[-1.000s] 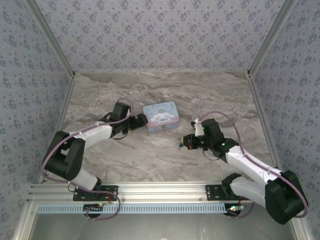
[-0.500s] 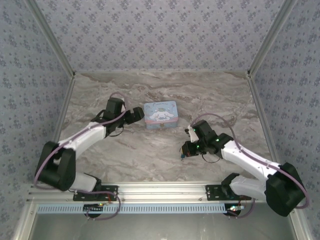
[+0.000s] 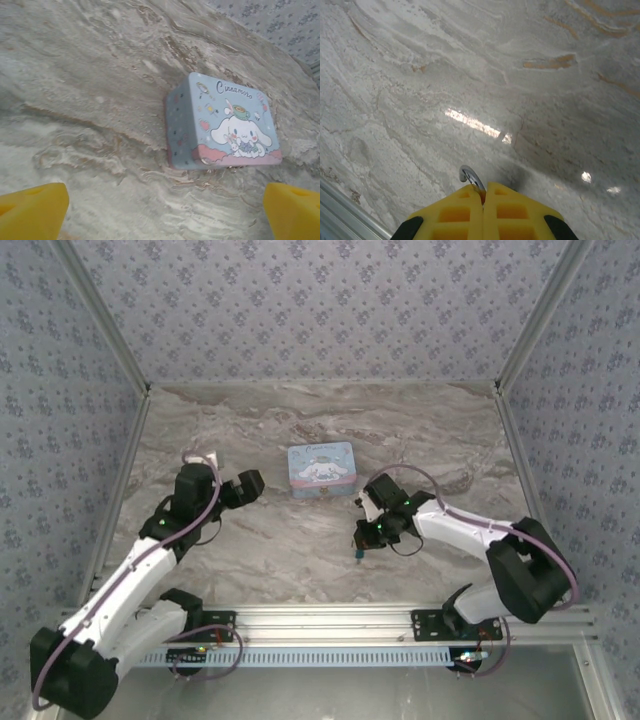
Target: Unlock a padlock with a key
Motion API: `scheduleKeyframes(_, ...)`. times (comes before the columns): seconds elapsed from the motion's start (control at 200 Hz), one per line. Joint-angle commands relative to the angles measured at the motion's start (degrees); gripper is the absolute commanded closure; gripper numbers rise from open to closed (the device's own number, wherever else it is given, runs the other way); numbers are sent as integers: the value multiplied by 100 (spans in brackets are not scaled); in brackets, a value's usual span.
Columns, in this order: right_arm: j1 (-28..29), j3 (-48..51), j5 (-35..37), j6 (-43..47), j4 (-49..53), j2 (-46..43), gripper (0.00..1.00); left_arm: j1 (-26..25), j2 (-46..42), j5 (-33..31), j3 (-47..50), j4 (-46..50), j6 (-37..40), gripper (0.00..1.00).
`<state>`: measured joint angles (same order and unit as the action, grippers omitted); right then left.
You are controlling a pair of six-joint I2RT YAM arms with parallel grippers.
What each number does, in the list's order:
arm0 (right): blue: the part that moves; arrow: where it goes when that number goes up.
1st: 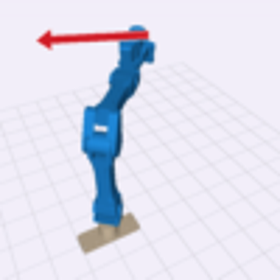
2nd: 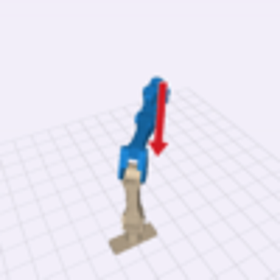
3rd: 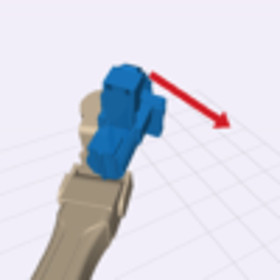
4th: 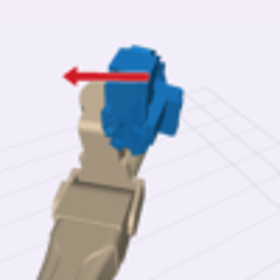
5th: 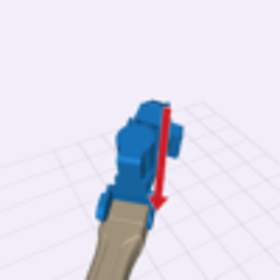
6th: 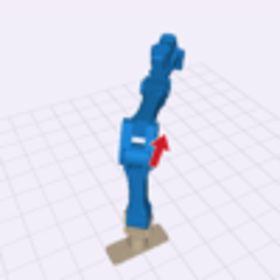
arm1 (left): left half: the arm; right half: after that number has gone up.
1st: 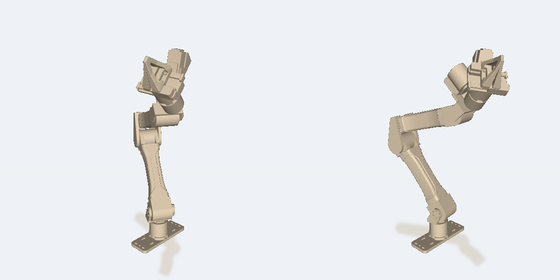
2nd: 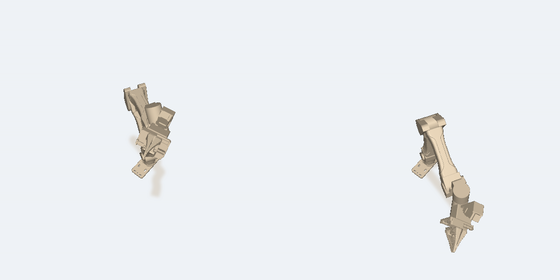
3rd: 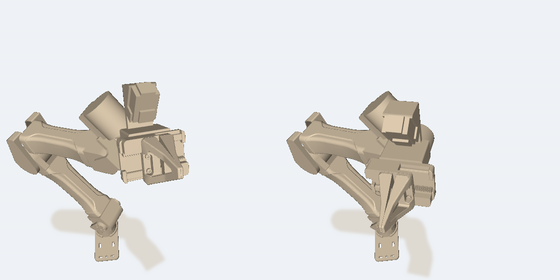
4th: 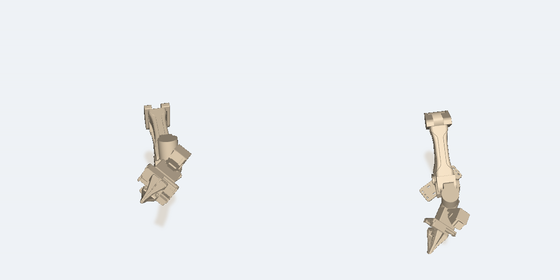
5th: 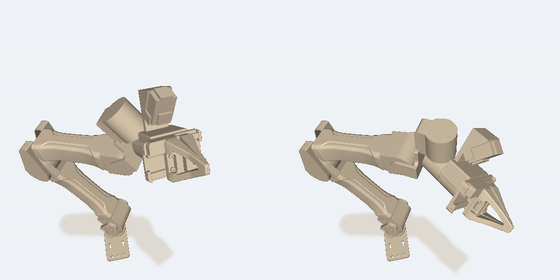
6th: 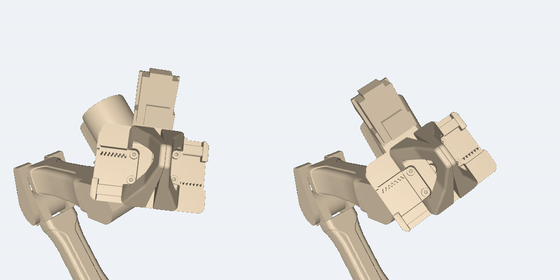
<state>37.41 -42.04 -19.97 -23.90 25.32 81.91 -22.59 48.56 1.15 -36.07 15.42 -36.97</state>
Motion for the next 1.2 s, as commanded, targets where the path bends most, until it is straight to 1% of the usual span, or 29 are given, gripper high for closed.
scheduleKeyframes(0.0,25,-181,-44,123,-140,256,98,43,-386,-340,65,559,87,1)
scheduleKeyframes(0.095,8,-207,-31,71,-332,457,98,44,-592,-396,142,684,63,1)
scheduleKeyframes(0.24,21,-261,26,88,-410,731,96,45,-654,-405,164,751,23,1)
scheduleKeyframes(0.51,17,-264,46,114,-471,801,92,44,-654,-428,128,786,14,1)
scheduleKeyframes(0.585,11,-280,37,131,-458,819,89,44,-646,-430,119,800,15,1)
scheduleKeyframes(0.725,15,-287,61,123,-437,785,79,44,-648,-431,121,813,19,1)
scheduleKeyframes(0.939,9,-289,319,120,-381,347,71,44,-639,-474,79,831,37,1)
scheduleKeyframes(1.074,-30,-257,701,83,-294,-125,64,53,-638,-705,31,925,126,1)
scheduleKeyframes(1.194,-175,-187,1062,92,-247,-585,58,96,-638,-857,-4,976,204,1)
